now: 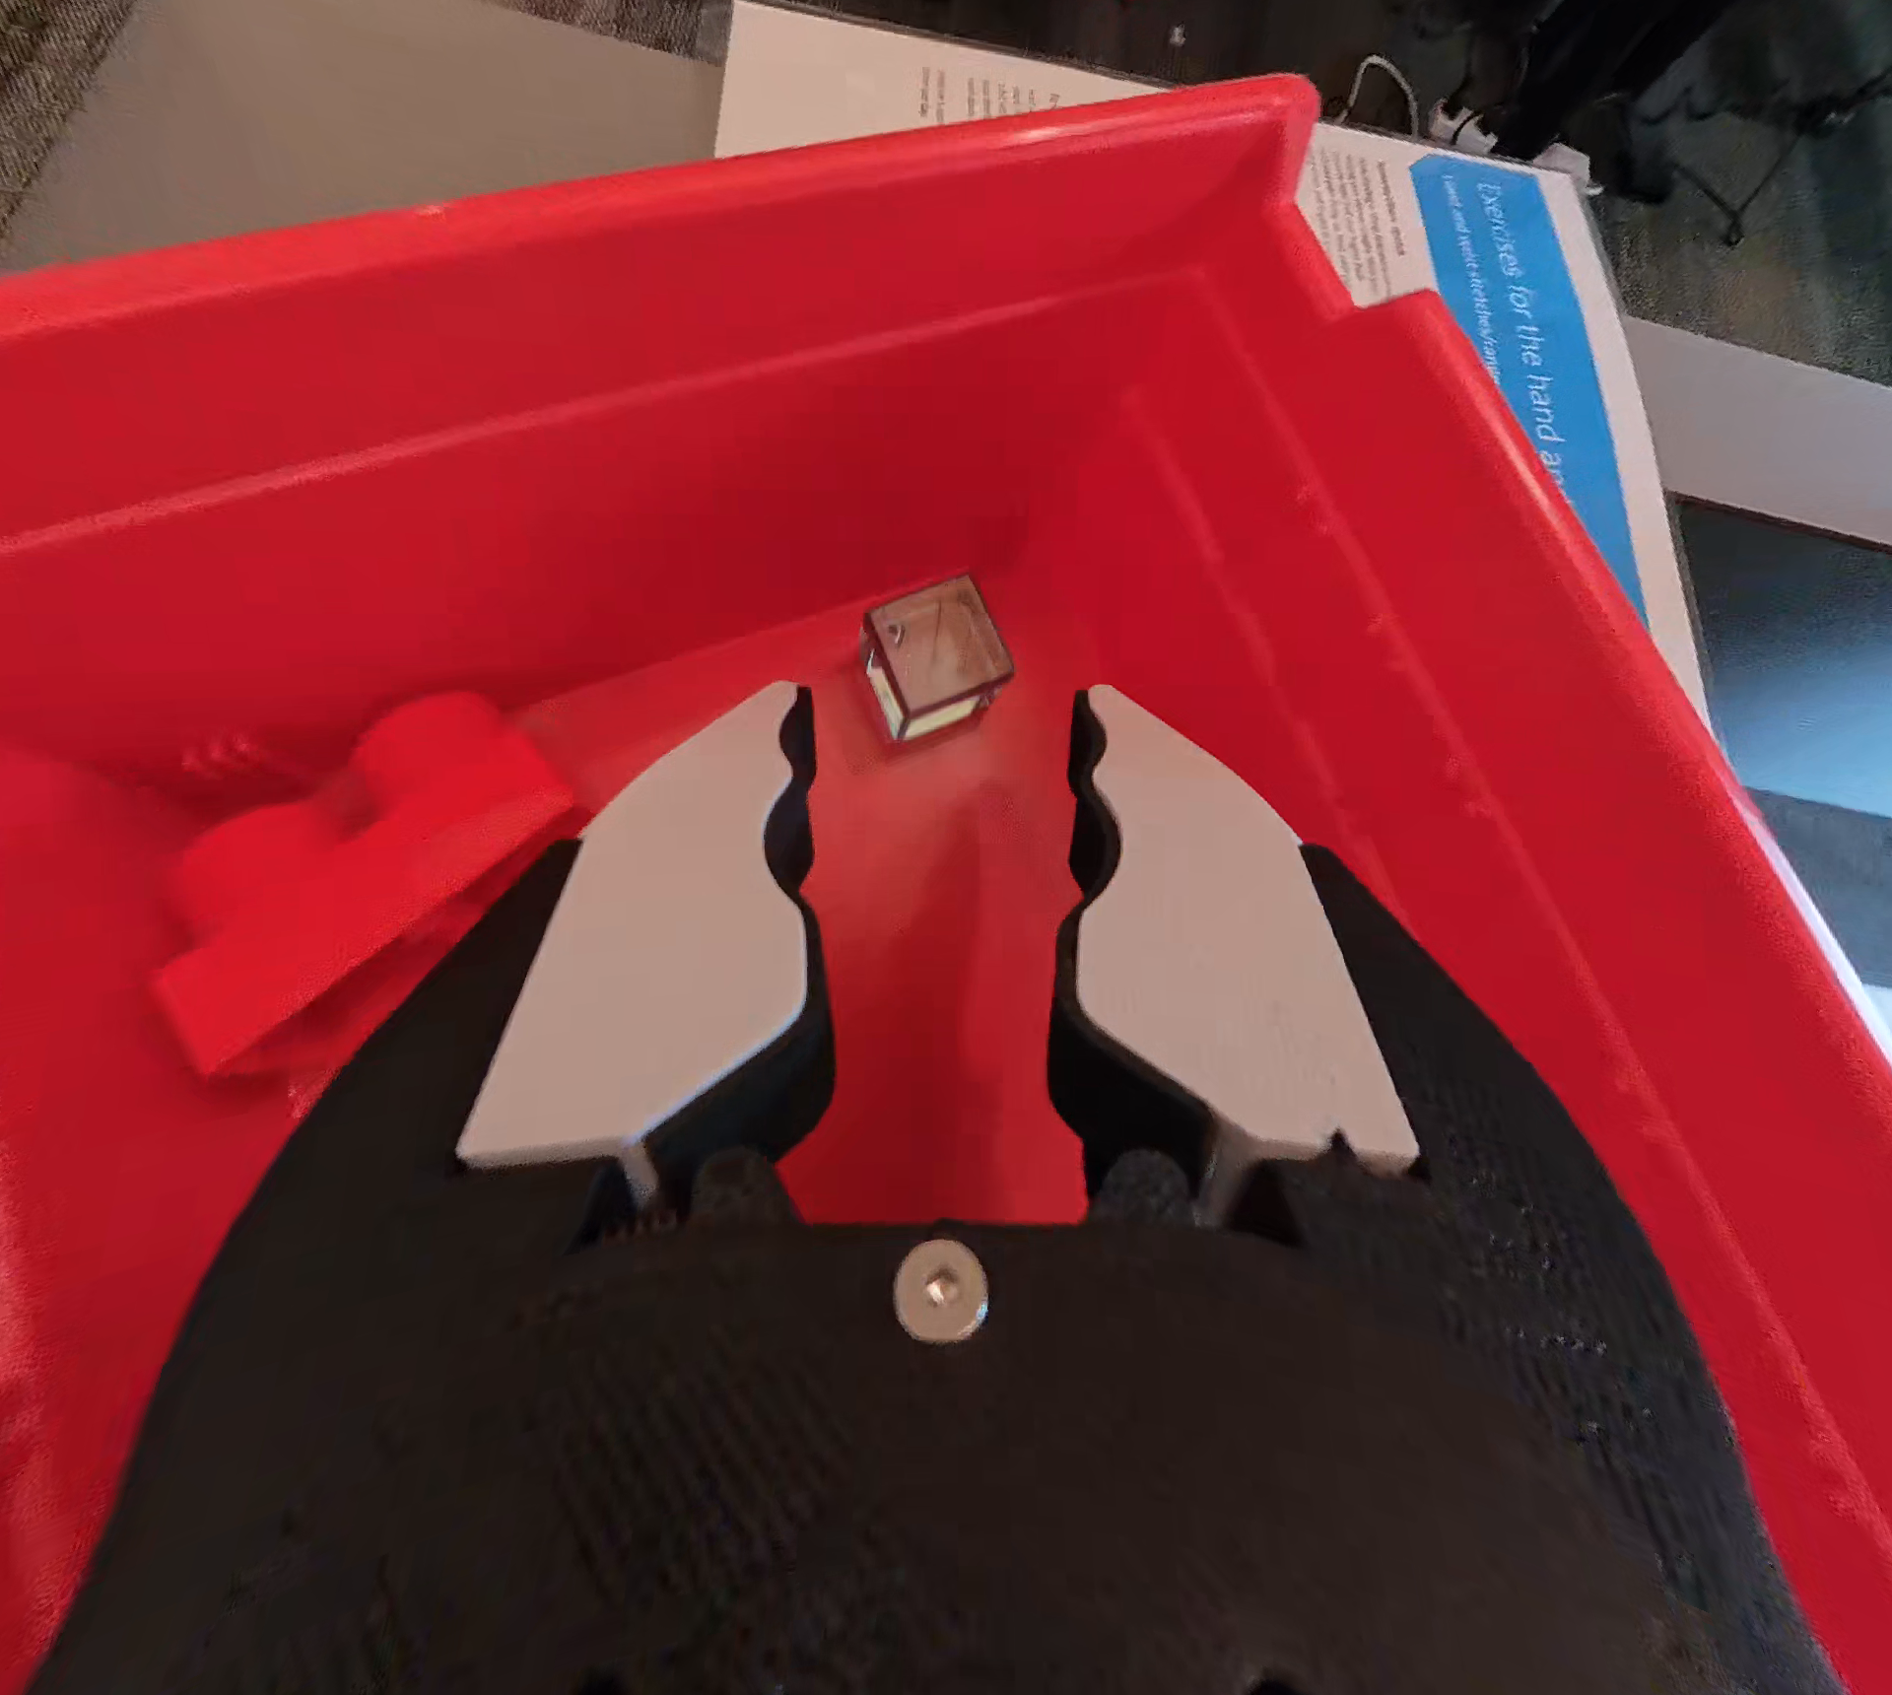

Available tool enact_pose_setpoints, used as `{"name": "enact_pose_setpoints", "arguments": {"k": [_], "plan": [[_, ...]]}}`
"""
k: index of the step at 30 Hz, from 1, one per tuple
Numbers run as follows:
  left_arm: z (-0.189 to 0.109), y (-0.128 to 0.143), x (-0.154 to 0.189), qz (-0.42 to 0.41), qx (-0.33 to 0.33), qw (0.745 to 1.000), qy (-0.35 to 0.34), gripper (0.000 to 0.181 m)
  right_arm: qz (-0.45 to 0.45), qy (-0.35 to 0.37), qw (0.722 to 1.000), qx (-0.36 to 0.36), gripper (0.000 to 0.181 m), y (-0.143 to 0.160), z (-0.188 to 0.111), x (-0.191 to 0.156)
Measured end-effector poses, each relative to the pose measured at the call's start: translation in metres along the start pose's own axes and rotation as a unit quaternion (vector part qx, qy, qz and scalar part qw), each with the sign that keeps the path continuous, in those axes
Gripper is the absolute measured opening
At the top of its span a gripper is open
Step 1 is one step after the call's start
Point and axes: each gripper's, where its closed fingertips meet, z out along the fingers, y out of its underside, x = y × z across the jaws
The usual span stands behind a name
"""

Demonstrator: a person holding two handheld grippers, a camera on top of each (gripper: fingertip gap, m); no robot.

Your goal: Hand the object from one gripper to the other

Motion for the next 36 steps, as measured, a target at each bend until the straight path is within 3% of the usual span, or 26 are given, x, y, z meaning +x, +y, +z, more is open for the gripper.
{"name": "enact_pose_setpoints", "arguments": {"k": [4, 6, 11, 16, 19, 21, 24, 26, 29, 33, 36], "plan": [[0.023, 0.002, 0.002, -0.011, -0.025, 1.0, -0.006, 0.047, 0.022, -0.005, 1.0, -0.002, 0.027, 0.006, 0.003, 0.004], [0.031, 0.009, -0.002, -0.003, -0.048, 0.998, -0.03, 0.037, 0.03, -0.007, 1.0, -0.004, 0.027, 0.009, 0.004, 0.005], [0.02, 0.001, -0.001, 0.007, -0.032, 0.999, -0.029, 0.03, 0.028, -0.005, 1.0, -0.003, 0.024, 0.009, 0.003, 0.005], [-0.033, -0.033, 0.022, 0.032, 0.05, 0.998, 0.028, 0.03, 0.02, -0.014, 1.0, 0.011, 0.023, 0.001, -0.001, -0.003], [-0.089, -0.052, 0.071, 0.082, 0.127, 0.983, 0.103, 0.029, 0.025, -0.031, 0.999, 0.015, 0.023, -0.003, -0.001, -0.014], [-0.133, -0.047, 0.121, 0.143, 0.175, 0.96, 0.165, 0.029, 0.035, -0.047, 0.998, 0.018, 0.023, -0.008, 0.0, -0.024], [-0.201, -0.007, 0.212, 0.228, 0.221, 0.903, 0.29, 0.029, 0.022, -0.057, 0.997, 0.041, 0.022, -0.027, 0.001, -0.039], [-0.243, 0.034, 0.266, 0.274, 0.243, 0.858, 0.361, 0.029, -0.003, -0.062, 0.997, 0.046, 0.022, -0.043, 0.004, -0.053], [-0.296, 0.102, 0.336, 0.338, 0.272, 0.79, 0.434, 0.03, 0.045, -0.099, 0.992, 0.056, 0.022, -0.069, 0.012, -0.077], [-0.34, 0.188, 0.402, 0.4, 0.287, 0.729, 0.476, 0.03, 0.142, -0.165, 0.975, 0.052, 0.03, -0.09, 0.032, -0.099], [-0.349, 0.225, 0.422, 0.459, 0.331, 0.707, 0.424, 0.03, 0.227, -0.24, 0.944, 0.009, 0.045, -0.082, 0.045, -0.12]]}}
